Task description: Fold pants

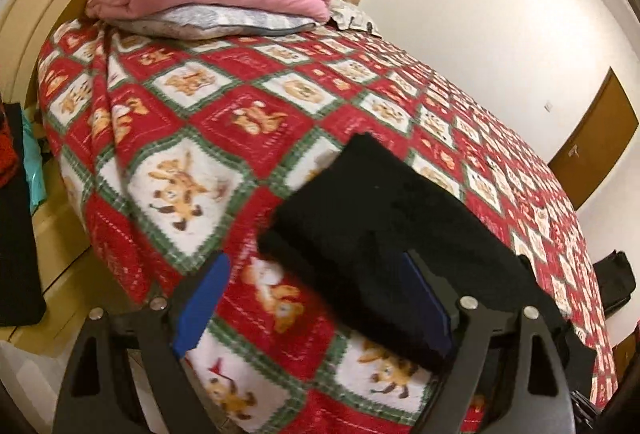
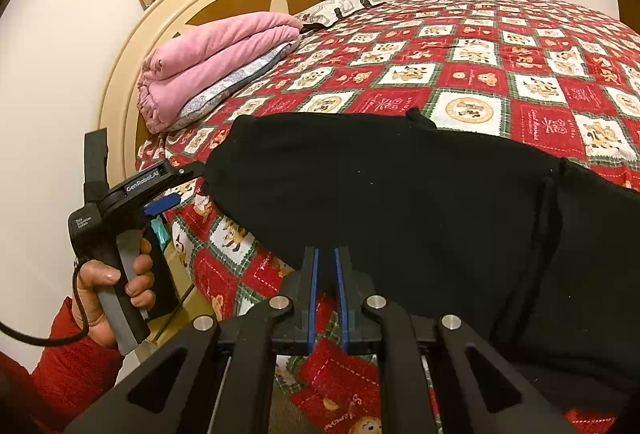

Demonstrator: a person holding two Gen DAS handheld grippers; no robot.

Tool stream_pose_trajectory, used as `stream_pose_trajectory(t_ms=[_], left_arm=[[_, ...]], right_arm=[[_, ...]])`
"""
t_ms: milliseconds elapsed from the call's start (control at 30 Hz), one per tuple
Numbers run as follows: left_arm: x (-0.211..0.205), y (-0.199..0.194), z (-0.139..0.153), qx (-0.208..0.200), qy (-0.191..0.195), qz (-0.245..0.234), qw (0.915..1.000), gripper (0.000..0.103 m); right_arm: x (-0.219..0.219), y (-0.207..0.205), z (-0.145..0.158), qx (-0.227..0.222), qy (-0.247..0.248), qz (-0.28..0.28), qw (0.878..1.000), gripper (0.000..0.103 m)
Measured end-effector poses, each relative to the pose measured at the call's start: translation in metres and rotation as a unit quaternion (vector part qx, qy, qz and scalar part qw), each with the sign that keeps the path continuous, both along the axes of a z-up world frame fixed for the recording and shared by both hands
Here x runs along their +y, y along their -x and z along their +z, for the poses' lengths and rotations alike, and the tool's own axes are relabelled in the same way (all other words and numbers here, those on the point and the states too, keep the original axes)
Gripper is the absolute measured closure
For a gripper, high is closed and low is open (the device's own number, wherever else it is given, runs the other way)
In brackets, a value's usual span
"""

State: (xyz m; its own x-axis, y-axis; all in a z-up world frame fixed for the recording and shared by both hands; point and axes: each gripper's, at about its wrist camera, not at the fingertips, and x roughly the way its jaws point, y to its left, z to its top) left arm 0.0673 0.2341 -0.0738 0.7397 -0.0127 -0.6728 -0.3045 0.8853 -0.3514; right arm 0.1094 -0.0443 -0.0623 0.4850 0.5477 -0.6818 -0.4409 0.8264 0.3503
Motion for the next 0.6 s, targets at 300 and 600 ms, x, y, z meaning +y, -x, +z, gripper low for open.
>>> stream_pose_trajectory(t_ms=[300, 600], left_arm=[[-0.007, -0.009, -0.016, 0.002, 0.021, -0.001, 0.9998, 0.019], [0.008, -0.017, -0.030, -0.012, 0.073, 0.006, 0.9972, 0.040]], right_arm=[[-0.002, -0.001, -0.002, 0.011, -0.006, -0.004, 1.000, 0.094], [-0.006, -0.006, -0.010, 0.028, -0.009, -0.010, 1.000, 0.094]])
